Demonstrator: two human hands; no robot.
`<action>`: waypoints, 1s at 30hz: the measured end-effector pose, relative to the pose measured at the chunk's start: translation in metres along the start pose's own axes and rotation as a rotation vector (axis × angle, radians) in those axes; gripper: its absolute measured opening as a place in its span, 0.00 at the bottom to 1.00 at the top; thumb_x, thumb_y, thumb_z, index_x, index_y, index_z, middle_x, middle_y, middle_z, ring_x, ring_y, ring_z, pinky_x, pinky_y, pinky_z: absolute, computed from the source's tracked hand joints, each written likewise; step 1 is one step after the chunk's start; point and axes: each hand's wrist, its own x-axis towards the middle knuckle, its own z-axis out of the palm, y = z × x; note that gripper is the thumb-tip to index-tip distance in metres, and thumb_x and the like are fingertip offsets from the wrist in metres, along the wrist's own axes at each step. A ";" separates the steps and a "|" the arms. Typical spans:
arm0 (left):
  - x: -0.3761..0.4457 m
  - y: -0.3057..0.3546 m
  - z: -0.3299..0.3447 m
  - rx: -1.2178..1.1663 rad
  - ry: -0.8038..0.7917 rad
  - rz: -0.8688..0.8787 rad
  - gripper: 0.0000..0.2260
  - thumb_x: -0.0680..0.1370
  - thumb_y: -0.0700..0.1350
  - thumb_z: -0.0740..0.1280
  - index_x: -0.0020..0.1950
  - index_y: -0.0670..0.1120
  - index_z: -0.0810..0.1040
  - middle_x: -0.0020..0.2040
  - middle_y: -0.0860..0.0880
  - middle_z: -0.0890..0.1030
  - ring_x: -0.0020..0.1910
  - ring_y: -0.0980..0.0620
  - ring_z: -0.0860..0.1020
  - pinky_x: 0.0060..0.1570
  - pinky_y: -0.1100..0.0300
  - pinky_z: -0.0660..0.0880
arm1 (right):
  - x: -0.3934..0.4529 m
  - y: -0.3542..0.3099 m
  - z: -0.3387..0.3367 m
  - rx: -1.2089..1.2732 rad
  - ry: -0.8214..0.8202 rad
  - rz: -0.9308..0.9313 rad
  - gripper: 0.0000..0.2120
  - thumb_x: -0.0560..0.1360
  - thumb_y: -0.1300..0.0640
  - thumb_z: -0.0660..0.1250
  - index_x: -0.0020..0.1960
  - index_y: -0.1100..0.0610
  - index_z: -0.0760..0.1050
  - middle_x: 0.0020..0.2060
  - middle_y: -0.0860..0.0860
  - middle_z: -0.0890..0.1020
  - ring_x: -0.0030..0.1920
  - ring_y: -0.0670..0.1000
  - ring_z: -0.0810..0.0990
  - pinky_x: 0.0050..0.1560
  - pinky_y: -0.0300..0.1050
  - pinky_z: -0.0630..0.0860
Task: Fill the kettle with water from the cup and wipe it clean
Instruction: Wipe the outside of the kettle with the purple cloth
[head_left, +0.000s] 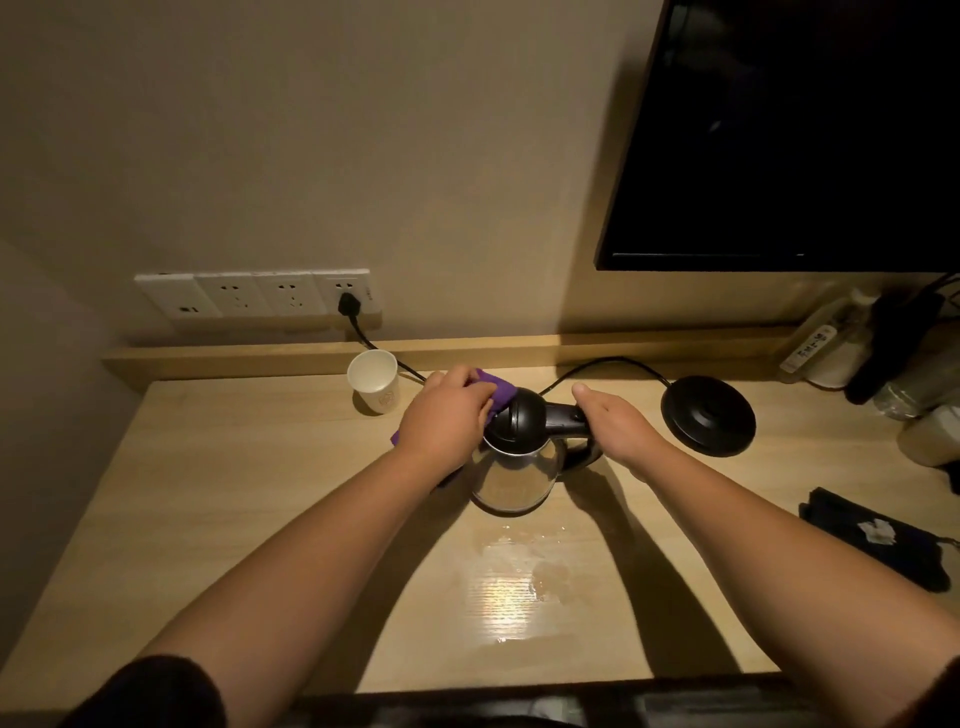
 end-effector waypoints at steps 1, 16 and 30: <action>0.002 0.002 -0.001 0.077 -0.019 0.050 0.14 0.79 0.47 0.64 0.65 0.52 0.75 0.64 0.50 0.71 0.61 0.47 0.68 0.54 0.55 0.71 | 0.000 -0.002 0.002 -0.019 0.003 -0.012 0.27 0.83 0.40 0.47 0.53 0.58 0.77 0.47 0.58 0.80 0.50 0.56 0.77 0.57 0.54 0.72; -0.049 0.004 -0.011 0.242 -0.133 0.264 0.23 0.76 0.42 0.67 0.70 0.52 0.69 0.67 0.50 0.69 0.61 0.48 0.68 0.55 0.54 0.72 | 0.008 -0.008 0.014 -0.174 0.064 -0.017 0.28 0.84 0.42 0.45 0.40 0.57 0.74 0.39 0.58 0.79 0.42 0.55 0.76 0.48 0.50 0.71; -0.125 -0.034 0.011 -0.760 -0.354 -0.147 0.11 0.81 0.46 0.62 0.61 0.54 0.79 0.57 0.57 0.77 0.55 0.63 0.75 0.59 0.65 0.69 | -0.007 -0.011 0.003 -0.253 -0.164 -0.206 0.20 0.80 0.37 0.55 0.53 0.52 0.74 0.50 0.49 0.79 0.52 0.52 0.77 0.55 0.50 0.73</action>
